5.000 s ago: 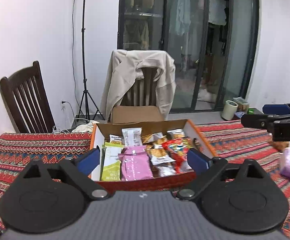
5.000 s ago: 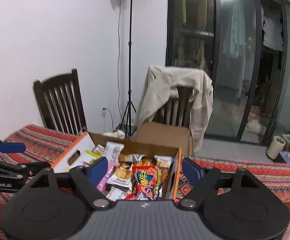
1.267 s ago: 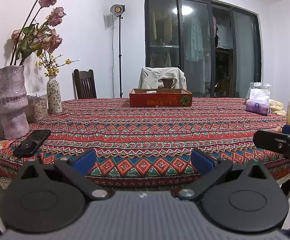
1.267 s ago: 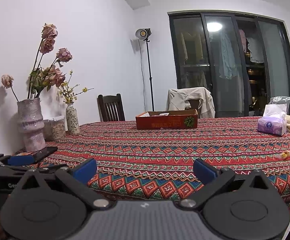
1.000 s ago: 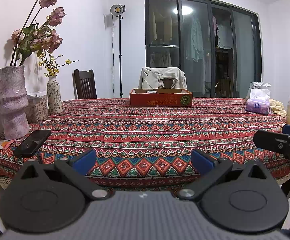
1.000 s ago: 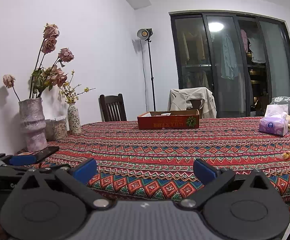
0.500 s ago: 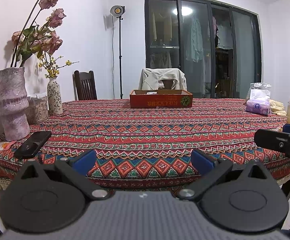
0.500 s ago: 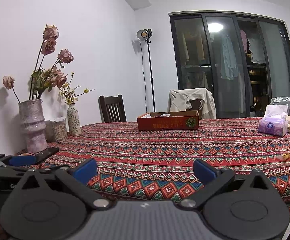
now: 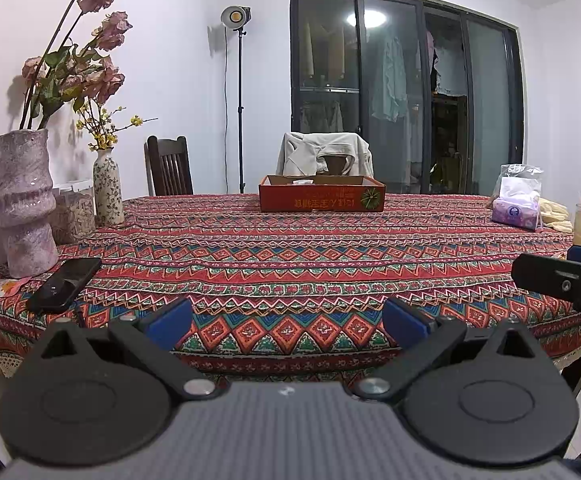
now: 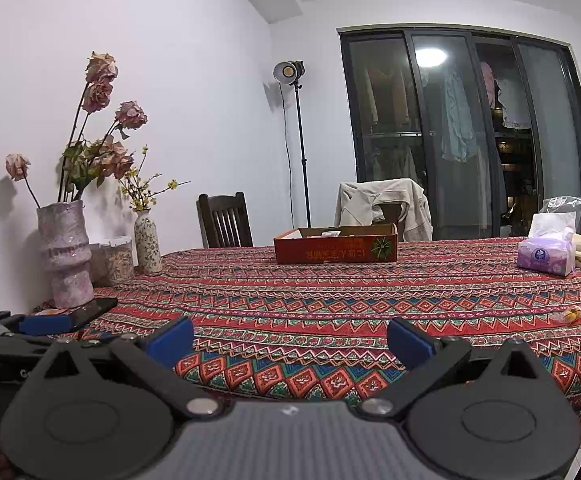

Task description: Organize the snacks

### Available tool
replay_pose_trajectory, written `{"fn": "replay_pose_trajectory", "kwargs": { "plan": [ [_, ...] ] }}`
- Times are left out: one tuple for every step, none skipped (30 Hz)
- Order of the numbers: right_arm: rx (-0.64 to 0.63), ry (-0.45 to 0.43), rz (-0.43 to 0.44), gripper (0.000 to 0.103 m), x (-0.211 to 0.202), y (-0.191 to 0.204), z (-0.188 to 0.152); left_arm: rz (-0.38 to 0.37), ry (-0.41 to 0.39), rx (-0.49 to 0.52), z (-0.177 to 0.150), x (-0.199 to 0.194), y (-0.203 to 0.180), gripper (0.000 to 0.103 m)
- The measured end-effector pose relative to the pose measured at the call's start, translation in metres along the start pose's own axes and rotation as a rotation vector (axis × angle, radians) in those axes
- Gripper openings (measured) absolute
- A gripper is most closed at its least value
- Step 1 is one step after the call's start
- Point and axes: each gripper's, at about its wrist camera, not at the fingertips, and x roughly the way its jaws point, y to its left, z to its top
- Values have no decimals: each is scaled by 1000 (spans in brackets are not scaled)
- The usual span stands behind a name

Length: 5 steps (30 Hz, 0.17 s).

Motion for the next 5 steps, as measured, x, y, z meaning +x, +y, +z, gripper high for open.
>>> {"fn": "replay_pose_trajectory", "kwargs": {
  "plan": [
    [0, 0, 0, 103, 0, 0, 0, -1, 2, -2, 0, 0, 0, 103],
    [0, 0, 1, 103, 0, 0, 0, -1, 4, -5, 0, 1, 0, 103],
    [1, 0, 0, 103, 0, 0, 0, -3, 5, -6, -1, 0, 1, 103],
    [1, 0, 0, 103, 0, 0, 1, -3, 7, -2, 0, 1, 1, 103],
    [1, 0, 0, 103, 0, 0, 1, -3, 5, 2, -1, 0, 0, 103]
  ]
}}
